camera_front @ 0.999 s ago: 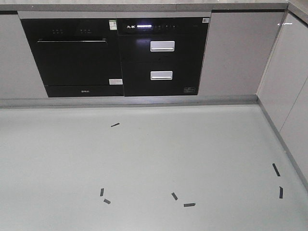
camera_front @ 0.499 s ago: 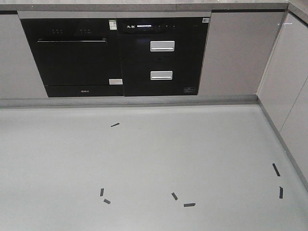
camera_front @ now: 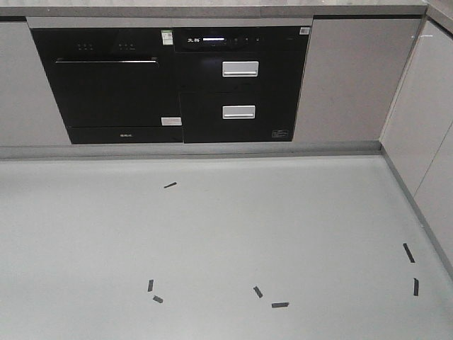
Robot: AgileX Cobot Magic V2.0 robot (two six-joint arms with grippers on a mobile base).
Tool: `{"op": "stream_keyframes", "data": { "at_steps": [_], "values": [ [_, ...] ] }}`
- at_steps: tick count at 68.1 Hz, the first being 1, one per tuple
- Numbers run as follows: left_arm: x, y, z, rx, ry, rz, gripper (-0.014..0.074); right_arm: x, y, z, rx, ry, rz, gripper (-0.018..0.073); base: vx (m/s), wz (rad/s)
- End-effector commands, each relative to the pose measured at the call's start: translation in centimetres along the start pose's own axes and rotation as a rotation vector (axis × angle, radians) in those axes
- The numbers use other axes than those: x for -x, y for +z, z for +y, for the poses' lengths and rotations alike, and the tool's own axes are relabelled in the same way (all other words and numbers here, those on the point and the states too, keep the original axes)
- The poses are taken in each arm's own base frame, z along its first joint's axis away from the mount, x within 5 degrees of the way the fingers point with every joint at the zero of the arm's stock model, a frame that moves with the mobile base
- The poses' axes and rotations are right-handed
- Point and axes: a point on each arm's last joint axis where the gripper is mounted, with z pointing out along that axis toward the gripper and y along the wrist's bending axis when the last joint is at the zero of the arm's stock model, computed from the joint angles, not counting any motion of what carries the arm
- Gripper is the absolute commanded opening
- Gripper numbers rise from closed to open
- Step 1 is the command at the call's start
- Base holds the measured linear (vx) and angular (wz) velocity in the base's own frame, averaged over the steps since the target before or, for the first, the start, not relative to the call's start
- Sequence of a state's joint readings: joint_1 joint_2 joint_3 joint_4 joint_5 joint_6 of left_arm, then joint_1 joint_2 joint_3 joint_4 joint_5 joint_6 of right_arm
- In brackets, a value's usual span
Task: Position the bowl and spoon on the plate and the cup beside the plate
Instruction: 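Drive the base toward the counter holding the white spoon and lavender bowl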
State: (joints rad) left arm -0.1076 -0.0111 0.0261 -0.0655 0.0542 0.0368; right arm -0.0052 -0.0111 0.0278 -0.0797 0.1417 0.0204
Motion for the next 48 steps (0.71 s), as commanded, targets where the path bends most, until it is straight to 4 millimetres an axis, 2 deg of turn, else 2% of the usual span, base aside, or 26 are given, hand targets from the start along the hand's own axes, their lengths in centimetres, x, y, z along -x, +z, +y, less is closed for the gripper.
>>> {"op": "stream_keyframes", "data": {
  "at_steps": [1,48],
  "values": [
    [1.71,-0.23,-0.03,-0.003,-0.012,-0.107,-0.0006,0.63,-0.11,-0.01,-0.003,-0.015,-0.083,-0.0003,0.06,0.02],
    [1.71,-0.23,-0.03,-0.003,-0.012,-0.107,-0.0006,0.63,-0.11,-0.01,-0.003,-0.015,-0.083,-0.0003,0.11,-0.01]
  ]
}}
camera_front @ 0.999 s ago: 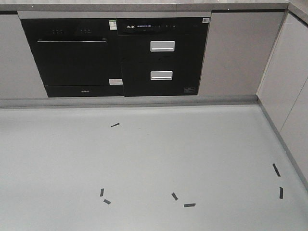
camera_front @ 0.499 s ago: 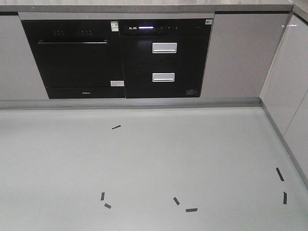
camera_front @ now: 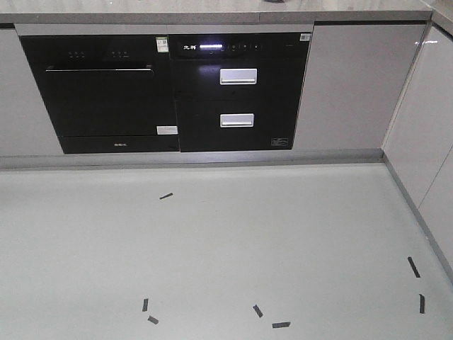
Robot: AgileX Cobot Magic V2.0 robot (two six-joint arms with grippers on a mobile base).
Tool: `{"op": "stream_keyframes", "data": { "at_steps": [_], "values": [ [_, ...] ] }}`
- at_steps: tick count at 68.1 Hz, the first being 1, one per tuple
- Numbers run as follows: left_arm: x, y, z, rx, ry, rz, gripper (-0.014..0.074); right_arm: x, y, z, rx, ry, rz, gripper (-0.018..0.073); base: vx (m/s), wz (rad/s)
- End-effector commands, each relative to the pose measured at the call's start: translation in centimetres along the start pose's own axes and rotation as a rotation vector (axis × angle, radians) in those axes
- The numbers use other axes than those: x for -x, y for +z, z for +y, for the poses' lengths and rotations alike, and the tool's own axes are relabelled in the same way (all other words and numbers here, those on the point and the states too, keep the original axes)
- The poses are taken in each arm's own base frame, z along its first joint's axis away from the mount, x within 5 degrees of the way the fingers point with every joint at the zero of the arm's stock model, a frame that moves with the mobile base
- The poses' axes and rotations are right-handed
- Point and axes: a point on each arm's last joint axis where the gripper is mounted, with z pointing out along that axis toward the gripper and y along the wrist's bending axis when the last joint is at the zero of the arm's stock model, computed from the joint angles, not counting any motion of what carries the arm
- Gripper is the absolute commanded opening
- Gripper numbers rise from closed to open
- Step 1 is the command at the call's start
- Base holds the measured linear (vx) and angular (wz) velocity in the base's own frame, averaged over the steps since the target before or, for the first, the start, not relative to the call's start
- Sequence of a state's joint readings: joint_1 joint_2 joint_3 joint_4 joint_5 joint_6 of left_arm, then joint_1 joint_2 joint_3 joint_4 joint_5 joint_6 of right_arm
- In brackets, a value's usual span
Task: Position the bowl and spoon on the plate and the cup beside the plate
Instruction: 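Drive the base toward the counter holding the white spoon and lavender bowl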
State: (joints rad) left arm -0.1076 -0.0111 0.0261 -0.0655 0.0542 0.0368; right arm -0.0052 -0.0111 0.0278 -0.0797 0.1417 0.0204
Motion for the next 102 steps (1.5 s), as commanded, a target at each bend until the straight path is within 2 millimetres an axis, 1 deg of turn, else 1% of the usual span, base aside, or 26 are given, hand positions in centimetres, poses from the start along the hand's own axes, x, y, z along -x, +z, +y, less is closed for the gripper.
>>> {"op": "stream_keyframes", "data": {
  "at_steps": [1,50,102],
  "values": [
    [1.71,-0.23,-0.03,-0.003,-0.012,-0.107,-0.0006,0.63,-0.11,-0.01,-0.003,-0.015,-0.083,-0.0003,0.13,-0.05],
    [1.71,-0.23,-0.03,-0.003,-0.012,-0.107,-0.0006,0.63,-0.11,-0.01,-0.003,-0.015,-0.083,-0.0003,0.11,0.01],
    [1.71,-0.23,-0.03,-0.003,-0.012,-0.107,-0.0006,0.63,-0.11,-0.01,-0.003,-0.015,-0.083,-0.0003,0.18,0.00]
  ]
}}
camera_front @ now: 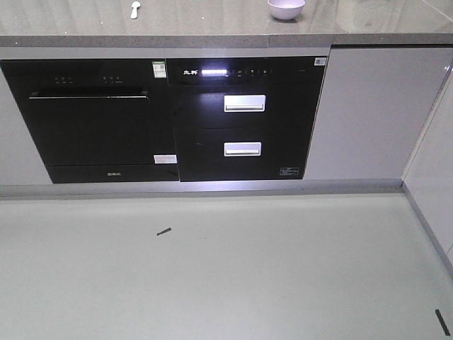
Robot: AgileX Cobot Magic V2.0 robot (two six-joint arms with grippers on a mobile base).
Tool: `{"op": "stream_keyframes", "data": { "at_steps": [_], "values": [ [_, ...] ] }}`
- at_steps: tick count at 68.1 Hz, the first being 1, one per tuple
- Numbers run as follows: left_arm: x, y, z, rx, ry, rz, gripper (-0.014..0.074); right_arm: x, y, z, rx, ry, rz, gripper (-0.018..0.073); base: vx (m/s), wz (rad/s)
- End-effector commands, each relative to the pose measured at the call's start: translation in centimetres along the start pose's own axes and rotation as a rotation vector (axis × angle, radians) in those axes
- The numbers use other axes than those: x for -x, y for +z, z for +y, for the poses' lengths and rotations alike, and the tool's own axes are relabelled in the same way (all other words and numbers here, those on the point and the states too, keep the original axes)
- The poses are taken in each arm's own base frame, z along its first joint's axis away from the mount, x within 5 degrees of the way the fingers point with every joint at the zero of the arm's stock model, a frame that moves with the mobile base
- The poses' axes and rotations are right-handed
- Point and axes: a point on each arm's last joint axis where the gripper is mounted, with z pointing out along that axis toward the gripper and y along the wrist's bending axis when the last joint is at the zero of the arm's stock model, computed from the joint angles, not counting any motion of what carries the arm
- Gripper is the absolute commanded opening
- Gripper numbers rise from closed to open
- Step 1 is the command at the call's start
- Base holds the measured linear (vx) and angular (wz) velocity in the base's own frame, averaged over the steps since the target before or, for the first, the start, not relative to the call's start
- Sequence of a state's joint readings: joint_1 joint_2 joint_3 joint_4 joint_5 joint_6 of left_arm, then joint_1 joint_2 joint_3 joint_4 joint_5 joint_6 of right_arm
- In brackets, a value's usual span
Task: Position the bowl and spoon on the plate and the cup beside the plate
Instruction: 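Drive the base toward the counter holding the white spoon and lavender bowl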
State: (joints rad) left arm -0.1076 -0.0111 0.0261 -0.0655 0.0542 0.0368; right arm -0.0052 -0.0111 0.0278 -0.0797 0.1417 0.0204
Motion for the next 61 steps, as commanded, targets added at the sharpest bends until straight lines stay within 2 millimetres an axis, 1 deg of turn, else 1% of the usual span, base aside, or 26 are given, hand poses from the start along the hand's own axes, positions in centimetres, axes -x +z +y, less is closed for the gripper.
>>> {"op": "stream_keyframes", "data": {
  "at_steps": [1,61],
  "values": [
    [1.71,-0.23,-0.03,-0.003,-0.012,-0.107,-0.0006,0.63,-0.11,-0.01,-0.003,-0.015,-0.083,-0.0003,0.20,-0.02],
    [1.71,-0.23,-0.03,-0.003,-0.012,-0.107,-0.0006,0.63,-0.11,-0.01,-0.003,-0.015,-0.083,-0.0003,0.19,-0.03]
  ]
}}
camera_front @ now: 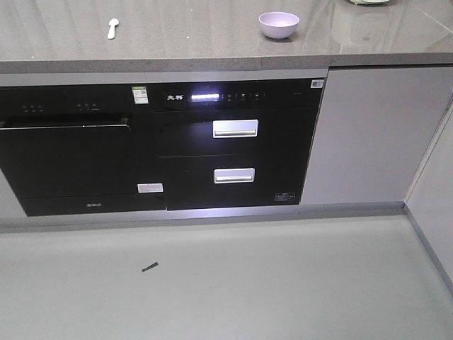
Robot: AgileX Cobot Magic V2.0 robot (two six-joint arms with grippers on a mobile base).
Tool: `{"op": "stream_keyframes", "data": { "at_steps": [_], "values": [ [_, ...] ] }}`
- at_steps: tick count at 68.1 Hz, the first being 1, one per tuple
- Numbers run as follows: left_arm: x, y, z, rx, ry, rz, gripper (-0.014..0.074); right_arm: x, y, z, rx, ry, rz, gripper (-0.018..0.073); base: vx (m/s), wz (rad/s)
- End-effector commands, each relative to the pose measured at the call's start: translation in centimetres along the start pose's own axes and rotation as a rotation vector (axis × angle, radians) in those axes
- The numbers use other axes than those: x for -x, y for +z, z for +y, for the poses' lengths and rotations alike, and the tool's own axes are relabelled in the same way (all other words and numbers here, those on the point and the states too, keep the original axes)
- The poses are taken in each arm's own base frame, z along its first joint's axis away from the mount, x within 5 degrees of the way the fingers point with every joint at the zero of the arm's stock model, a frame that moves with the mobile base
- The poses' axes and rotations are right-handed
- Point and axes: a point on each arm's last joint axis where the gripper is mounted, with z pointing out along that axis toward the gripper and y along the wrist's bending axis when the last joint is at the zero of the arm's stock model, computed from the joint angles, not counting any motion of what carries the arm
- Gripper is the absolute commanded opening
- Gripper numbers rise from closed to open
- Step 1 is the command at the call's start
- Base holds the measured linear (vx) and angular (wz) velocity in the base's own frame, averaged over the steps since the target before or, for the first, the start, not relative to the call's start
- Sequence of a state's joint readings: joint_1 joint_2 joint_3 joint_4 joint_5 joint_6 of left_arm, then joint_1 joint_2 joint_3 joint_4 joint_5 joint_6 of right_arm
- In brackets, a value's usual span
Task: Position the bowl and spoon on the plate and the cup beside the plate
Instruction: 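Drive the base toward the counter holding the white spoon and lavender bowl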
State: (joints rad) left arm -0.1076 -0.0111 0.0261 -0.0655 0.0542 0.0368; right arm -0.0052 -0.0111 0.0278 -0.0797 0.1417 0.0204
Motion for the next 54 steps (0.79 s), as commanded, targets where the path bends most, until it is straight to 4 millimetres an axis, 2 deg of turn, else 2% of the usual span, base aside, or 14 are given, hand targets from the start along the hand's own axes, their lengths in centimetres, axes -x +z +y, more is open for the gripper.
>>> {"op": "stream_keyframes", "data": {
  "at_steps": [1,54],
  "values": [
    [1.71,-0.23,-0.03,-0.003,-0.012,-0.107,-0.0006,0.63,-0.11,-0.01,-0.003,-0.015,-0.083,-0.0003,0.19,-0.09],
    [1.71,-0.23,-0.03,-0.003,-0.012,-0.107,-0.0006,0.63,-0.11,-0.01,-0.003,-0.015,-0.083,-0.0003,0.18,-0.08]
  ]
}}
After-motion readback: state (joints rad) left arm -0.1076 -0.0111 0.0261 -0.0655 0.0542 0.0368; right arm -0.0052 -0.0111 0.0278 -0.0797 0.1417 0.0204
